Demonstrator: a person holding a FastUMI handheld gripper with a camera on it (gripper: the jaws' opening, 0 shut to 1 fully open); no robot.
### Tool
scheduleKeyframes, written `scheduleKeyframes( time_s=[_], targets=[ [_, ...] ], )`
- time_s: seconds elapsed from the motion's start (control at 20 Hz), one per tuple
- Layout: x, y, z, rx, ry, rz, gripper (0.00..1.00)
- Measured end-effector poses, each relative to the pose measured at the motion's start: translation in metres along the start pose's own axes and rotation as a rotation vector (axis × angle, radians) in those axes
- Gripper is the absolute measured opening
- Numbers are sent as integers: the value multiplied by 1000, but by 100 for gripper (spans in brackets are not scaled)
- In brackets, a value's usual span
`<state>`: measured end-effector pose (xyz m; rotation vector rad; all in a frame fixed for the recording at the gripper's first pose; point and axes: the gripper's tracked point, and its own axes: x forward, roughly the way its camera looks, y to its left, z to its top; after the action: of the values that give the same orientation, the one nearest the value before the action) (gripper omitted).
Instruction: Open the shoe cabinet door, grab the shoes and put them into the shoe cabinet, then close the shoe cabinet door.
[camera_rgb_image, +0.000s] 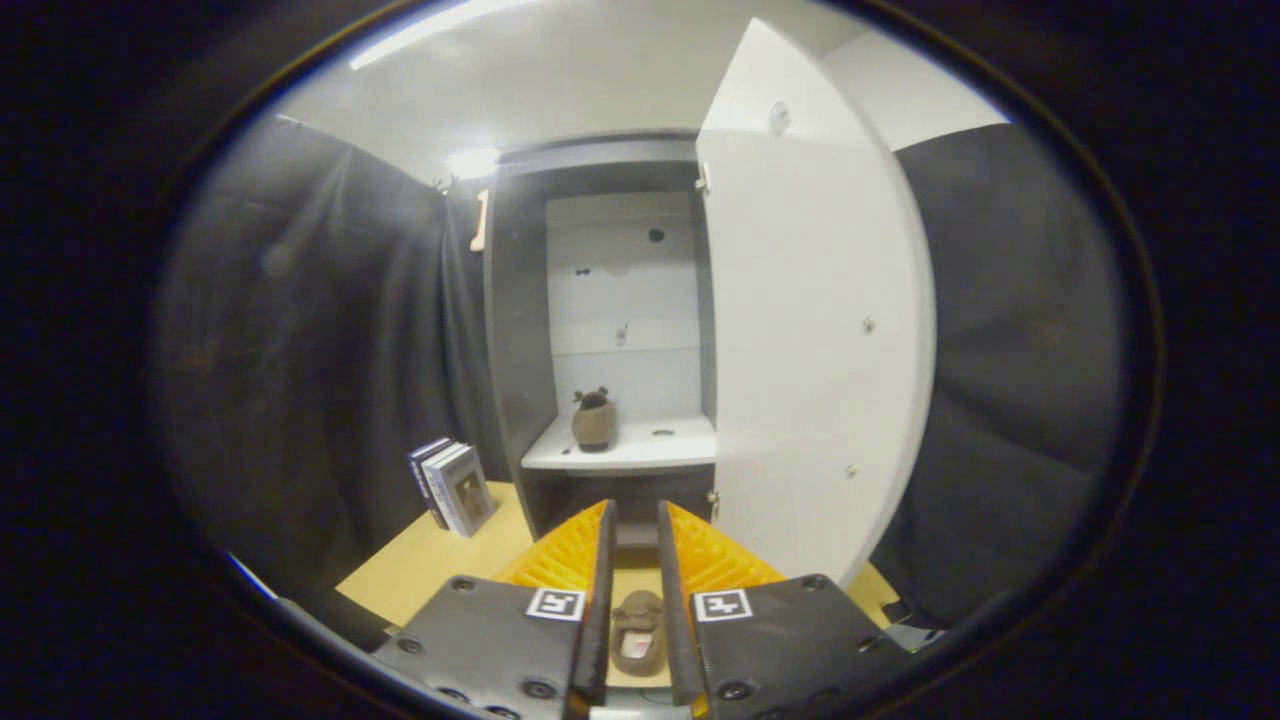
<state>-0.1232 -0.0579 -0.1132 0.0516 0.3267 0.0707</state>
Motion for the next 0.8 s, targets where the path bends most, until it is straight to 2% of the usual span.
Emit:
scheduleKeyframes(
  time_s=[0.1, 0.45, 0.55, 0.8],
  targets=[
    [15, 21, -27, 24, 40, -16, 29],
    [75, 33, -167, 30, 275, -121, 36],
    [93, 32, -204, 49, 331, -121, 36],
    [128, 23, -302, -6, 512, -110, 36]
  ],
)
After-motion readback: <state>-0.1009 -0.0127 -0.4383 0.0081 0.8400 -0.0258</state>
